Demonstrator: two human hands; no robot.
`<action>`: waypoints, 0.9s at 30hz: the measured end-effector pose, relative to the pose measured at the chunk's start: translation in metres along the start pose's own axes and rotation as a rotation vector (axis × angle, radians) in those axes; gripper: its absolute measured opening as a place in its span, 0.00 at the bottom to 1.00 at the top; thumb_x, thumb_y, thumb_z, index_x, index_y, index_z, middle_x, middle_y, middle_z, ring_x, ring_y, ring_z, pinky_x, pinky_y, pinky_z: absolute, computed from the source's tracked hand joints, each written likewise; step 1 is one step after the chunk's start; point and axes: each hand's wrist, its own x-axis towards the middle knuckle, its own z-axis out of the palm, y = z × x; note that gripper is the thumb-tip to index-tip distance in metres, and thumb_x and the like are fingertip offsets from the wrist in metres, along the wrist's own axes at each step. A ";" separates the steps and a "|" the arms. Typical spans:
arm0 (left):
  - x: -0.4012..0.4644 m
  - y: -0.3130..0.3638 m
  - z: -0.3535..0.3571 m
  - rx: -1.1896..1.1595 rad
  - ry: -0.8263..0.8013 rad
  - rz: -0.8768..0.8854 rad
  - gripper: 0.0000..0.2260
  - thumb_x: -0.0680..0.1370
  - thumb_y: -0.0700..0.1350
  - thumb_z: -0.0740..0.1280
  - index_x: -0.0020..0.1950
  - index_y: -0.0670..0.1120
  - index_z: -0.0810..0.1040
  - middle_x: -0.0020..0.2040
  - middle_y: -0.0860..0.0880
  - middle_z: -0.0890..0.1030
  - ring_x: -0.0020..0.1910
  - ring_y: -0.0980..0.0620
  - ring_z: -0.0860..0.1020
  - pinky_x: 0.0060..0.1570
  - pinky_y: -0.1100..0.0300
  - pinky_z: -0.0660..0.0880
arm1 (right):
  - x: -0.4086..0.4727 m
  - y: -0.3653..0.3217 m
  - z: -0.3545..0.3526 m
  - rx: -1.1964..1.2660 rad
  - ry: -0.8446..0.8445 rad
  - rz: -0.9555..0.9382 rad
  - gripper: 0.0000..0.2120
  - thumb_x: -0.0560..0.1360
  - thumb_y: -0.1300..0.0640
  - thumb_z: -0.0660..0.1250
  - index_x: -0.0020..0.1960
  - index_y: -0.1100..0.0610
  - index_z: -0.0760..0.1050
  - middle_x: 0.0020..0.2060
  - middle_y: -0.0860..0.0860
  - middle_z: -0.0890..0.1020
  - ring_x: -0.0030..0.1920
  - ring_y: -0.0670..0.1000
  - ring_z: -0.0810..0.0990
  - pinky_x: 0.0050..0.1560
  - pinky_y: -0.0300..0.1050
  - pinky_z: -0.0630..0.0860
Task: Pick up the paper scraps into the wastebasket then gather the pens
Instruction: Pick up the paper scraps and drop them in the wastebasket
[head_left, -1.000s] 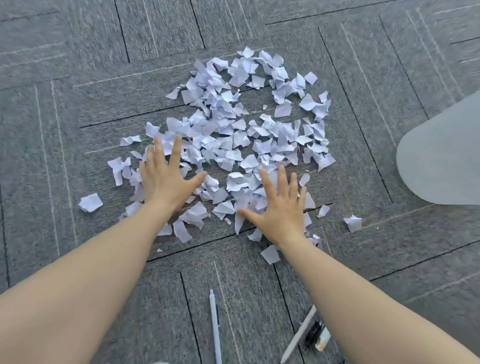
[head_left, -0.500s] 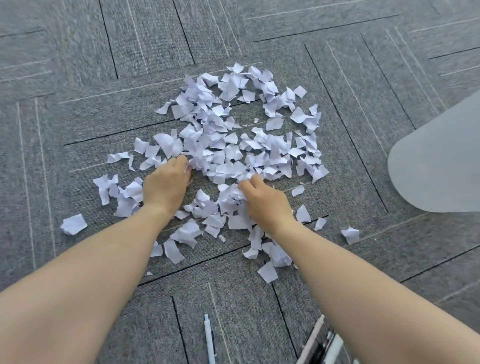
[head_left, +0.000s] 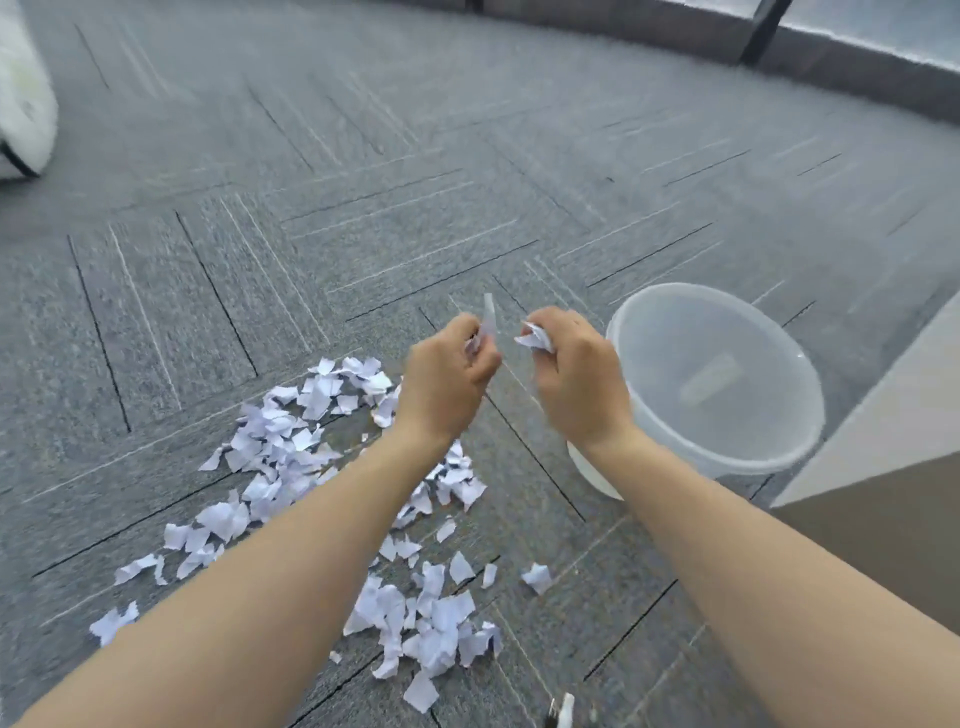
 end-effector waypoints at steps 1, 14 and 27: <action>0.013 0.029 0.011 -0.035 -0.008 0.007 0.12 0.77 0.43 0.61 0.34 0.46 0.65 0.25 0.53 0.68 0.25 0.59 0.70 0.27 0.64 0.64 | 0.008 0.013 -0.022 -0.007 0.063 0.053 0.09 0.74 0.66 0.62 0.52 0.59 0.77 0.44 0.57 0.81 0.44 0.60 0.78 0.40 0.49 0.71; 0.050 0.154 0.191 -0.110 -0.430 -0.340 0.10 0.76 0.43 0.59 0.36 0.41 0.71 0.34 0.44 0.78 0.34 0.40 0.81 0.30 0.60 0.74 | -0.006 0.156 -0.118 0.104 0.149 0.609 0.13 0.77 0.60 0.59 0.34 0.51 0.64 0.30 0.48 0.74 0.33 0.52 0.74 0.31 0.46 0.62; 0.053 0.131 0.195 -0.378 -0.360 -0.467 0.26 0.82 0.57 0.48 0.53 0.41 0.79 0.58 0.44 0.80 0.53 0.46 0.75 0.63 0.49 0.69 | -0.016 0.155 -0.114 0.171 0.084 0.708 0.15 0.77 0.58 0.58 0.62 0.54 0.74 0.61 0.52 0.78 0.60 0.53 0.75 0.54 0.43 0.68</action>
